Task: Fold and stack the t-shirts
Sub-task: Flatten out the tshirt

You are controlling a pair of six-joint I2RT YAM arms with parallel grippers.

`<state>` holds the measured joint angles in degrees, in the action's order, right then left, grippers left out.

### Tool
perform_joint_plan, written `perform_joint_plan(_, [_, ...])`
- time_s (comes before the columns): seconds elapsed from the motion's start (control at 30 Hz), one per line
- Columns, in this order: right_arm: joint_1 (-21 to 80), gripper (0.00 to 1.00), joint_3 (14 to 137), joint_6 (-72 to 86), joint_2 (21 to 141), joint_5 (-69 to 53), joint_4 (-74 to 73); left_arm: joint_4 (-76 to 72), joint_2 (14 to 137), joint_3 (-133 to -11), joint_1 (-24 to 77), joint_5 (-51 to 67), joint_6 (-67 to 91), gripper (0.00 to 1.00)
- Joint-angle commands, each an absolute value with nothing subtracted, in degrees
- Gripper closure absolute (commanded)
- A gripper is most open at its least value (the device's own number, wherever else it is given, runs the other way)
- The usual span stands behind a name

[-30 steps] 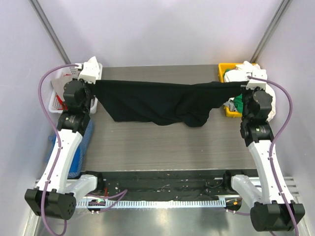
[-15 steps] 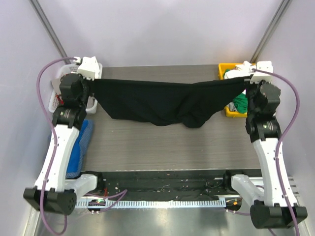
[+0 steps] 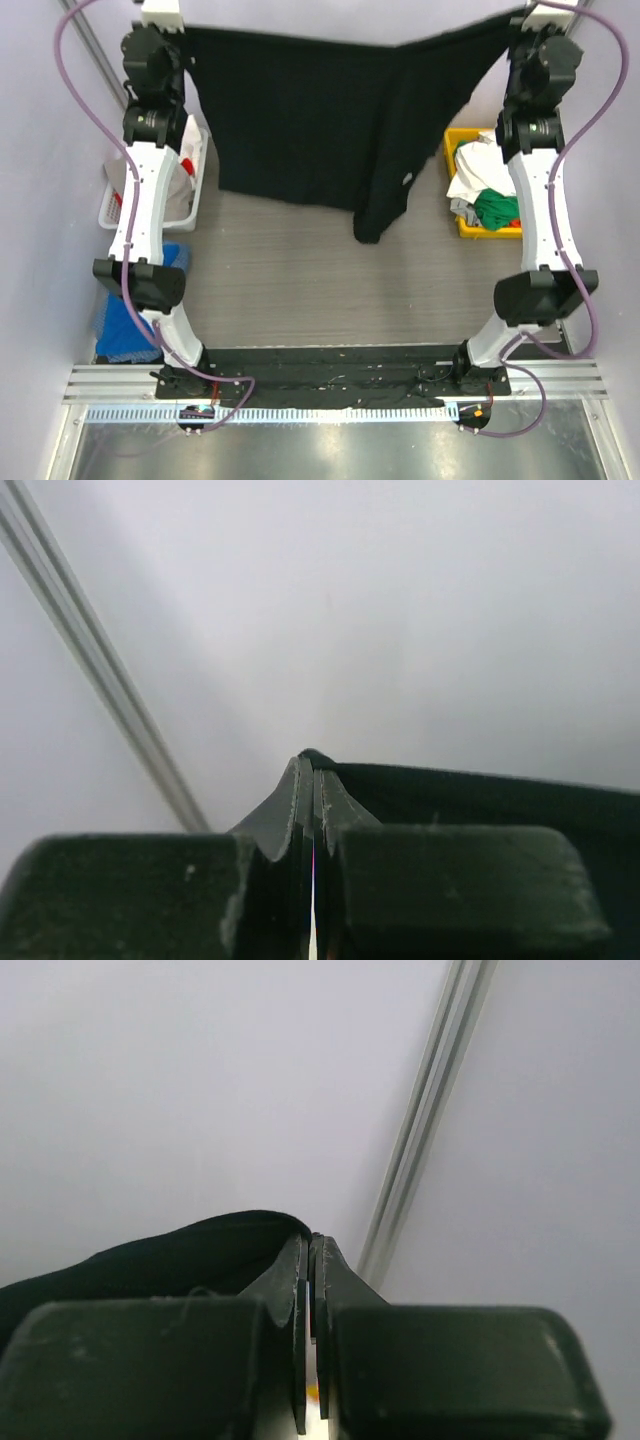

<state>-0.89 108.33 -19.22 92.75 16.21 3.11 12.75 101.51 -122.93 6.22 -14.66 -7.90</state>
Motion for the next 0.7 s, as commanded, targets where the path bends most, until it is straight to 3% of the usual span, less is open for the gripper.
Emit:
perform_joint_plan(0.0, [-1.7, 0.99, 128.9, -21.2, 101.6, 18.5, 19.8, -4.7, 109.0, -140.2, 5.2, -20.9, -11.4, 1.00])
perform_joint_plan(0.1, [-1.7, 0.99, 147.4, -22.9, 110.7, 18.8, 21.9, -13.7, 112.0, -144.2, 5.3, -21.1, -12.8, 1.00])
perform_joint_plan(0.2, [-1.7, 0.99, 150.1, -23.4, 112.9, 17.6, 24.3, -14.7, 112.3, -145.3, 5.3, -21.1, -13.1, 1.00])
perform_joint_plan(0.4, [-1.6, 0.99, 121.4, -21.5, 99.3, 19.3, 31.5, -14.5, 104.4, -122.5, 5.3, -22.9, -14.9, 1.00])
perform_joint_plan(0.53, [-1.6, 0.99, 104.2, -21.5, 91.7, 19.1, 30.1, -15.7, 93.8, -95.4, 5.9, -20.0, -15.5, 1.00])
perform_joint_plan(0.67, [-1.6, 0.99, 91.6, -22.3, 86.6, 20.9, 30.2, -18.6, 87.5, -76.7, 6.2, -16.5, -16.9, 1.00])
